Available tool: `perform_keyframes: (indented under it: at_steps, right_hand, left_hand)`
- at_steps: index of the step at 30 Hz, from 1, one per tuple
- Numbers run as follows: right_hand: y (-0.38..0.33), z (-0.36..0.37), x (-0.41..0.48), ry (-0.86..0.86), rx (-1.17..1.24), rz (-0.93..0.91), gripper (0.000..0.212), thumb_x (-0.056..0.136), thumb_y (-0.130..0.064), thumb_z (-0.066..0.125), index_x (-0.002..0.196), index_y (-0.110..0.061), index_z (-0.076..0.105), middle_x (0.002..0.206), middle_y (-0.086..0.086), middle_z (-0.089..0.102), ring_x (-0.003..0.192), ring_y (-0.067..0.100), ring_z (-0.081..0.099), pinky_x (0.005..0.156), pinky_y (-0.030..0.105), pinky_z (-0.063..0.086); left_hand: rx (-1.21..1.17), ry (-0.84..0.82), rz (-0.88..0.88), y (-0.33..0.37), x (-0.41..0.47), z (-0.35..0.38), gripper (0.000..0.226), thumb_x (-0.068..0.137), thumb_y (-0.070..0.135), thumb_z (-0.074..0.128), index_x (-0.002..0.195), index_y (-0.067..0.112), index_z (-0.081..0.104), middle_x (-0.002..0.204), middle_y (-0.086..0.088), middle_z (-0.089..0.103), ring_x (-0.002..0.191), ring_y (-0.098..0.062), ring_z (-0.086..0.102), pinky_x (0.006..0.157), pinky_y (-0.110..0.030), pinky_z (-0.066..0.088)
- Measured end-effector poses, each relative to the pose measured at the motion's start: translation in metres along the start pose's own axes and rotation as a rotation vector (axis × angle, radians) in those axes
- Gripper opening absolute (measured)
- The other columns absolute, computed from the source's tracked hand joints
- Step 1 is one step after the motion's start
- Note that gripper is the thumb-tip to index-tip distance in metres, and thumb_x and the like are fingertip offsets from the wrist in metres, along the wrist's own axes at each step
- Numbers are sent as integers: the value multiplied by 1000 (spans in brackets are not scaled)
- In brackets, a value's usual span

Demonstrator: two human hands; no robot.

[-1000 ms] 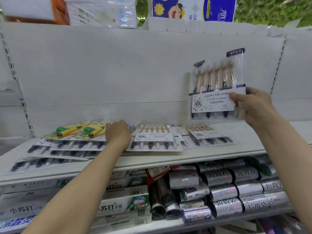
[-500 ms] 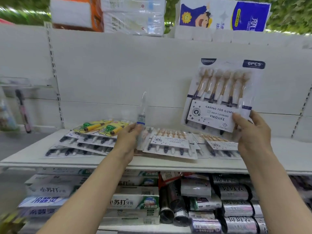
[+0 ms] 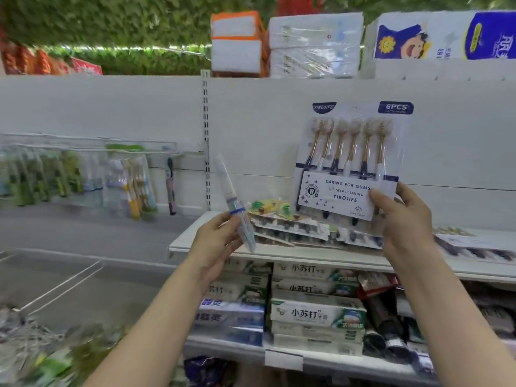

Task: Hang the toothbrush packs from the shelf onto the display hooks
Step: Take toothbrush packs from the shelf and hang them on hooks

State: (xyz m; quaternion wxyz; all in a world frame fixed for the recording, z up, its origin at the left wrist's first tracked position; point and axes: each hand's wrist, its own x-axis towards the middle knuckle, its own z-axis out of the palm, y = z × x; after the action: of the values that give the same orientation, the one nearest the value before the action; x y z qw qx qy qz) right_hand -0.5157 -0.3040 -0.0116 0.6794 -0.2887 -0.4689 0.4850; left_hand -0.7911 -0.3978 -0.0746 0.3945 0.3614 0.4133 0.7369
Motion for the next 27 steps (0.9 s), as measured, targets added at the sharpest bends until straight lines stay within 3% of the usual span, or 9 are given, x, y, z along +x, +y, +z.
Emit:
perform_keyframes:
  at_steps: [8, 12, 16, 22, 27]
  right_hand:
    - [31, 134, -105, -95, 55, 65, 34, 92, -1, 65, 126, -7, 63, 114, 11, 70, 101, 25, 71, 90, 51, 58]
    - [46, 181, -149, -135, 60, 65, 29, 93, -4, 65, 122, -10, 64, 113, 8, 71, 101, 24, 71, 80, 38, 62]
    - [60, 216, -175, -162, 42, 61, 29, 91, -3, 66, 116, -18, 65, 106, 3, 73, 97, 20, 72, 86, 38, 59]
    - [84, 262, -185, -189, 11, 7, 47, 88, -3, 70, 132, -15, 57, 106, 2, 75, 94, 17, 74, 76, 27, 61]
    - [105, 305, -184, -189, 22, -38, 46, 87, -4, 72, 127, -19, 55, 108, 4, 74, 95, 21, 73, 81, 39, 58]
  left_hand:
    - [107, 50, 29, 69, -57, -148, 16, 97, 6, 55, 108, 8, 67, 102, -9, 73, 87, -18, 70, 78, -29, 58]
    - [183, 90, 20, 93, -75, -205, 23, 97, 7, 56, 119, 5, 63, 117, -19, 69, 93, -22, 68, 87, -36, 54]
    - [205, 121, 14, 110, -75, -250, 25, 96, 9, 58, 120, 6, 63, 120, -19, 68, 87, -17, 68, 77, -30, 56]
    - [154, 126, 3, 126, -50, -302, 28, 95, 10, 61, 122, 10, 63, 108, -8, 71, 84, -16, 70, 70, -27, 54]
    - [147, 146, 9, 140, -12, -345, 29, 93, 8, 63, 122, 7, 64, 106, -8, 73, 80, -14, 70, 66, -24, 54]
